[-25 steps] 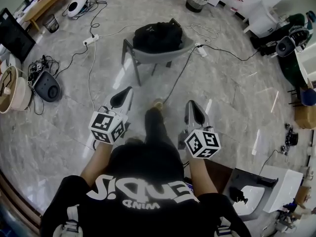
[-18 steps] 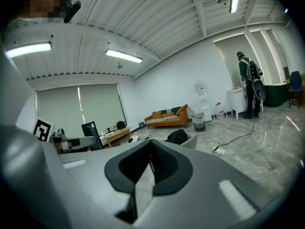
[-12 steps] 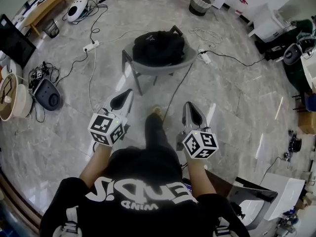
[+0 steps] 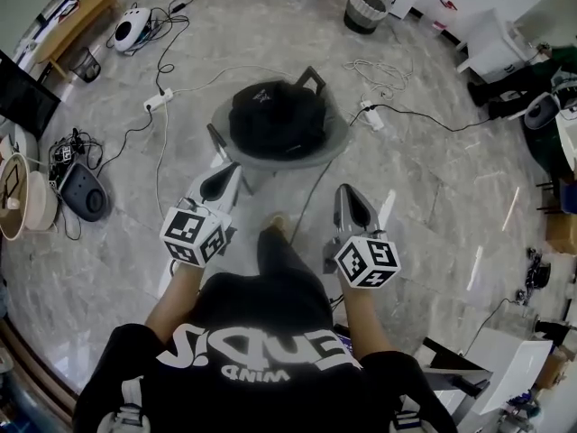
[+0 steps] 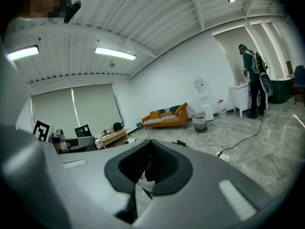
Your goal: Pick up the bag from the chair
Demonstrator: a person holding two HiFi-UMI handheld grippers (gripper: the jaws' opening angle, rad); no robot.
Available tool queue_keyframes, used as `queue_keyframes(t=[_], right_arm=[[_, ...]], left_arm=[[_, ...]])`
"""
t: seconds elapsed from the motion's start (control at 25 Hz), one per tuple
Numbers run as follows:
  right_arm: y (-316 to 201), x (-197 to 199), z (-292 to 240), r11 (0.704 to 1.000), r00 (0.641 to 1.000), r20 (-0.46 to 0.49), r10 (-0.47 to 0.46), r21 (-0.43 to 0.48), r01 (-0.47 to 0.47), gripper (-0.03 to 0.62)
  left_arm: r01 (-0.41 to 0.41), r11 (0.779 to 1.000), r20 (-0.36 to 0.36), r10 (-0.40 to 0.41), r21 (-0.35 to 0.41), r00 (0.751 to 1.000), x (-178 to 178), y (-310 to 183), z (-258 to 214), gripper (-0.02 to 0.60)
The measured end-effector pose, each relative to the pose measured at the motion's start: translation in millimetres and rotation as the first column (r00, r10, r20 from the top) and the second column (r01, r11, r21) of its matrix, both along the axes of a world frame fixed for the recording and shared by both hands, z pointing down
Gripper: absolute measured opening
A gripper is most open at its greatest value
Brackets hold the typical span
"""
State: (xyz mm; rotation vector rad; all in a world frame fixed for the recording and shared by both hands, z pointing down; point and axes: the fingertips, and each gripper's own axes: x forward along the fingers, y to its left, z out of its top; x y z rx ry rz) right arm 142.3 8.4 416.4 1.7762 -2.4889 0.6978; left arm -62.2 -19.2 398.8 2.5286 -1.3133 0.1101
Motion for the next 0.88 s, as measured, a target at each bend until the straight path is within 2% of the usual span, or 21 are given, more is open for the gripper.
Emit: queue_keyframes(t=[0.4, 0.6, 0.88], right_arm=[[-128, 32, 1, 0.998, 0.998, 0.027, -0.061, -0.03, 0.062, 0.0], [-166, 36, 11, 0.995, 0.995, 0.061, -0.079, -0.058, 0.083, 0.0], [-196, 41, 18, 0.996, 0.997, 0.061, -0.05, -0.069, 0.055, 0.0]], left_arm=[[0.055, 0.998, 0.039, -0.054, -0.013, 0.998, 30, -119, -6, 0.003], [0.06, 0.998, 0.063, -0.058, -0.025, 0.996, 37, -156, 2, 0.003], [0.021, 0.999, 0.076, -0.018, -0.042, 0.997, 42, -189, 9, 0.003]])
